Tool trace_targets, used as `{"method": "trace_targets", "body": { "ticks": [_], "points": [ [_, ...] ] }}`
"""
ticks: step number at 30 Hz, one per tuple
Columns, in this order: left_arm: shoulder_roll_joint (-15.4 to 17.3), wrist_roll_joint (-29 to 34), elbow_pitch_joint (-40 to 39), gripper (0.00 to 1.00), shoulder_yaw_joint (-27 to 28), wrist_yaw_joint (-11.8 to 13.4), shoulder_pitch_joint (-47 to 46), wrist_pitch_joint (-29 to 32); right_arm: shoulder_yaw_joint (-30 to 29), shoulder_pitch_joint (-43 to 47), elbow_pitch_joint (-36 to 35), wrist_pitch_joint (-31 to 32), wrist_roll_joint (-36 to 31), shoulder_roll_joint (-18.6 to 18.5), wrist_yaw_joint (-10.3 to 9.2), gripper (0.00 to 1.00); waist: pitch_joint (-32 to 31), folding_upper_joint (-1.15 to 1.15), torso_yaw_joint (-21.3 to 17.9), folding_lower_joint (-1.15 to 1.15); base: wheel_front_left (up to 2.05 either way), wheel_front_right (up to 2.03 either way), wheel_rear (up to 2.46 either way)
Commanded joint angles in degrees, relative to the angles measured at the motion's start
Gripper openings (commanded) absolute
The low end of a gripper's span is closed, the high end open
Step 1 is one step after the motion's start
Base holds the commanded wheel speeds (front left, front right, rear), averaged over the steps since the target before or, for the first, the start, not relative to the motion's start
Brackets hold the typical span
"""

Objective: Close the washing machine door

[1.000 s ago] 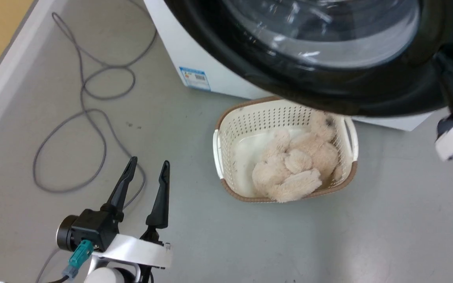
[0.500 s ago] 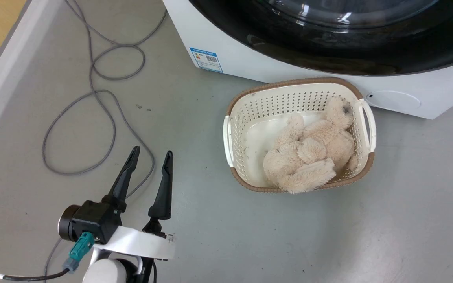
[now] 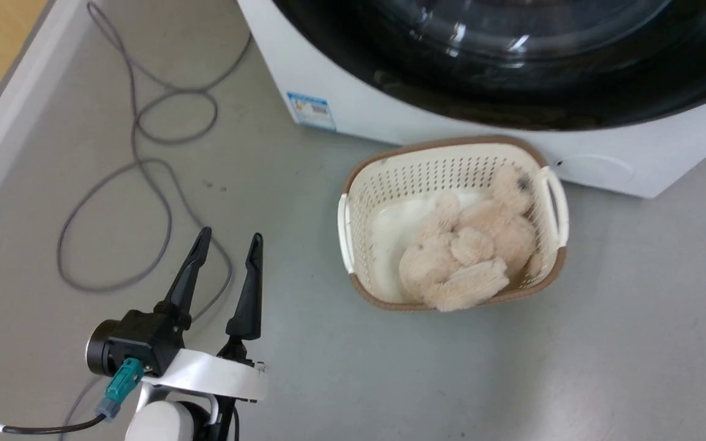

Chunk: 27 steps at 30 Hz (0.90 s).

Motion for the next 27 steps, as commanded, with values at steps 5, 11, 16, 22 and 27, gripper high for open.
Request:
{"method": "trace_targets", "body": {
  "ticks": [5, 11, 16, 22, 27],
  "points": [
    [-0.09, 1.12, 1.14, 1.0, 1.02, 0.63, 1.43, -0.3, 2.38, 6.67, -1.19, -4.79, 1.72, 1.15, -0.43, 0.0, -6.96, 0.0, -3.16, 0.0, 0.0, 0.0, 0.0],
    [-0.09, 1.18, 2.4, 1.0, 1.82, 1.74, 4.24, -0.3, 4.82, 16.04, -6.55, -7.28, 1.35, 2.4, -0.43, 0.0, -12.82, 0.0, -6.46, 0.0, 0.0, 0.0, 0.0],
    [-0.09, 1.19, 3.03, 1.0, 2.78, 2.6, 6.03, -0.3, 2.66, 24.33, -12.87, -8.13, 0.1, 4.64, -0.43, 0.0, -16.63, 0.0, -8.79, 0.0, 0.0, 0.0, 0.0],
    [-0.09, 0.7, 3.22, 1.0, 3.24, 3.18, 7.88, -0.3, -0.68, 32.6, -19.88, -8.4, -2.76, 7.81, -0.43, 0.0, -19.33, 0.0, -10.58, 0.0, 0.0, 0.0, 0.0],
    [-0.09, 0.4, 3.64, 1.0, 3.29, 3.15, 9.55, -0.3, -4.35, 40.52, -26.46, -8.49, -6.51, 12.43, -0.43, 0.0, -21.21, 0.0, -11.73, 0.0, 0.0, 0.0, 0.0]
  ]
}}
